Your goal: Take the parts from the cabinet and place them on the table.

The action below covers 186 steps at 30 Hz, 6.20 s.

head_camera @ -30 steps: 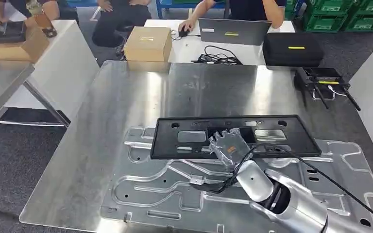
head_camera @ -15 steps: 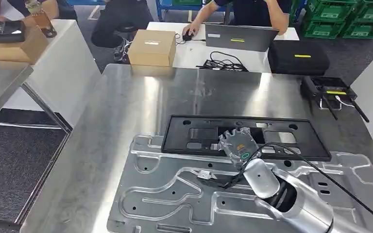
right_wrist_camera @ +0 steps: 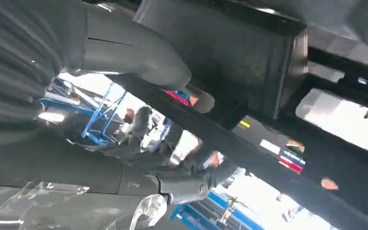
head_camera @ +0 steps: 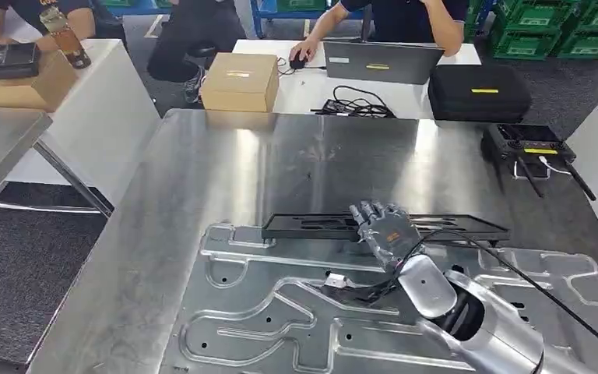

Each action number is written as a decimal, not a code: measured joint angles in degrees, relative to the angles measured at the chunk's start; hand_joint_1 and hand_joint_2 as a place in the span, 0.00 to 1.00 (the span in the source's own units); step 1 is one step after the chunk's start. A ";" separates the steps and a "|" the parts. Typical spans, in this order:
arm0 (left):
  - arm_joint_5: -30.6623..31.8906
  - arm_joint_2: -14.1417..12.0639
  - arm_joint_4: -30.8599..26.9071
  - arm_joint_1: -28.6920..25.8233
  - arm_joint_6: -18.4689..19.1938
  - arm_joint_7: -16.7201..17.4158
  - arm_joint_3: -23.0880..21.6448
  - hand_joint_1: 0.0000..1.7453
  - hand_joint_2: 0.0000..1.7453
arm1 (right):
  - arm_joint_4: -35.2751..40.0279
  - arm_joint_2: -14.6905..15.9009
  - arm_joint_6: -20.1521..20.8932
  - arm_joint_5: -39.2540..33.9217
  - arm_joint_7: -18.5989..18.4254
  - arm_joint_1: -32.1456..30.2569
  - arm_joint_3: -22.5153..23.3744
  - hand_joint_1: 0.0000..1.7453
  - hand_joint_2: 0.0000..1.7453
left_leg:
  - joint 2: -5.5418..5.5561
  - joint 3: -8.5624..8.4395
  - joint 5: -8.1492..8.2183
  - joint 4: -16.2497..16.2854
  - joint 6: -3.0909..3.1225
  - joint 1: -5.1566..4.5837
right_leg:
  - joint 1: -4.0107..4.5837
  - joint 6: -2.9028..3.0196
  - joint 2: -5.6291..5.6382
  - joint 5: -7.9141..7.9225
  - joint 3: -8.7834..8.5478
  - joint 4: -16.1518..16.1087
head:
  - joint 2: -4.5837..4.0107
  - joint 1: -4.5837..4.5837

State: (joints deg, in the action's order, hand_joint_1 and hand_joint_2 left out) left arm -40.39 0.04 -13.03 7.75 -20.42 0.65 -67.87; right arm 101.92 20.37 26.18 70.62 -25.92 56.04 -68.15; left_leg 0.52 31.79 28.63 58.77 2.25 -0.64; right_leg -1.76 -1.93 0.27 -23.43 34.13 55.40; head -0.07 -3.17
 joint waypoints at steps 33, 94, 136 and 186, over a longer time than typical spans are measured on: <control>0.09 -0.90 0.00 -0.74 1.12 0.57 0.09 0.00 0.00 | 3.32 7.17 0.02 0.72 1.53 2.77 5.68 0.00 1.00 | -0.26 5.39 4.62 10.75 -0.57 0.20 | -0.20 -0.48 -0.02 -0.85 -0.07 0.68 | 0.00 -0.02; -1.51 -0.28 0.15 -0.43 0.98 -1.18 0.09 0.00 0.00 | 2.75 -2.03 -0.99 -0.02 4.09 1.32 -2.19 0.00 1.00 | -0.37 7.93 2.20 8.24 -1.14 0.42 | 0.02 0.73 -0.31 -1.53 -3.32 -1.12 | 0.00 -0.06; -0.68 0.85 0.17 1.27 0.72 -0.15 0.09 0.00 0.00 | -8.12 -3.63 -12.80 -25.24 -6.36 -4.89 2.31 0.00 1.00 | -0.16 -5.79 -3.03 -7.24 0.96 -0.18 | 0.54 -1.34 -0.97 3.54 -0.29 -2.39 | 0.00 -0.04; -0.42 0.57 0.22 -0.77 -0.06 1.82 0.35 0.00 0.00 | -86.31 -21.35 -39.17 -81.53 4.79 -50.56 38.97 0.00 0.00 | -1.07 6.43 2.40 7.48 -1.32 0.33 | 0.84 1.34 -0.83 -3.03 -7.35 -3.28 | 0.00 0.18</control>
State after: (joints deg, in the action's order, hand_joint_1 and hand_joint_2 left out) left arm -40.81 0.61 -12.81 6.98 -20.48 2.47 -67.52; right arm 15.61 -0.98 -12.98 -10.91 -21.14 5.48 -29.18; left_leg -0.56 38.22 31.04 66.25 0.94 -0.31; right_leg -0.92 -0.59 -0.56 -26.46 26.78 52.12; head -0.07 -2.99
